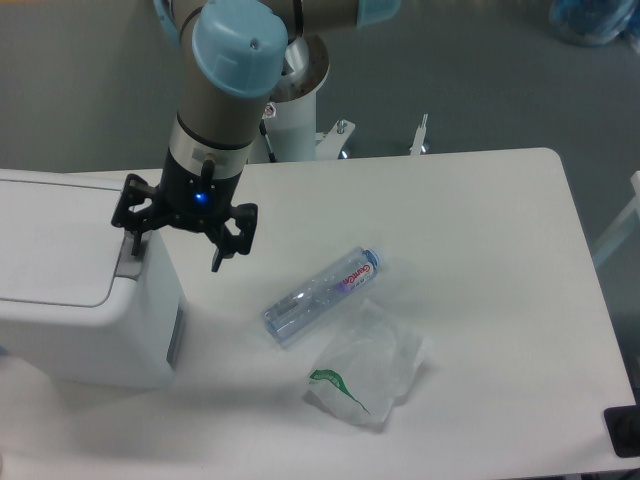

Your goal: Open the trash can

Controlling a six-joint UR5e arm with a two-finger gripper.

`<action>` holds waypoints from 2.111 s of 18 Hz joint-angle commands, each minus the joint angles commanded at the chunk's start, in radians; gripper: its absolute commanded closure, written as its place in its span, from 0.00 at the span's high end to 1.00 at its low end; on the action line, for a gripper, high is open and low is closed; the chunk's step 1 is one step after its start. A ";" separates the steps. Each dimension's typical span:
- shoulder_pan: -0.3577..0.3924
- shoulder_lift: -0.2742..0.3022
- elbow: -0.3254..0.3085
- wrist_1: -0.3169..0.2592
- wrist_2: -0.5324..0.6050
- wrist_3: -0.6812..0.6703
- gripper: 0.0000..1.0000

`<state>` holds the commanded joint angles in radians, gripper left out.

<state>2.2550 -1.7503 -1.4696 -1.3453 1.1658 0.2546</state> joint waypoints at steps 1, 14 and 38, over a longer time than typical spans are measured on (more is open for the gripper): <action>0.000 -0.002 0.000 0.000 0.000 0.000 1.00; 0.076 0.005 0.097 0.002 0.000 0.018 1.00; 0.454 -0.221 0.127 0.147 0.321 0.624 1.00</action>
<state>2.7089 -1.9711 -1.3422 -1.1982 1.4864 0.8787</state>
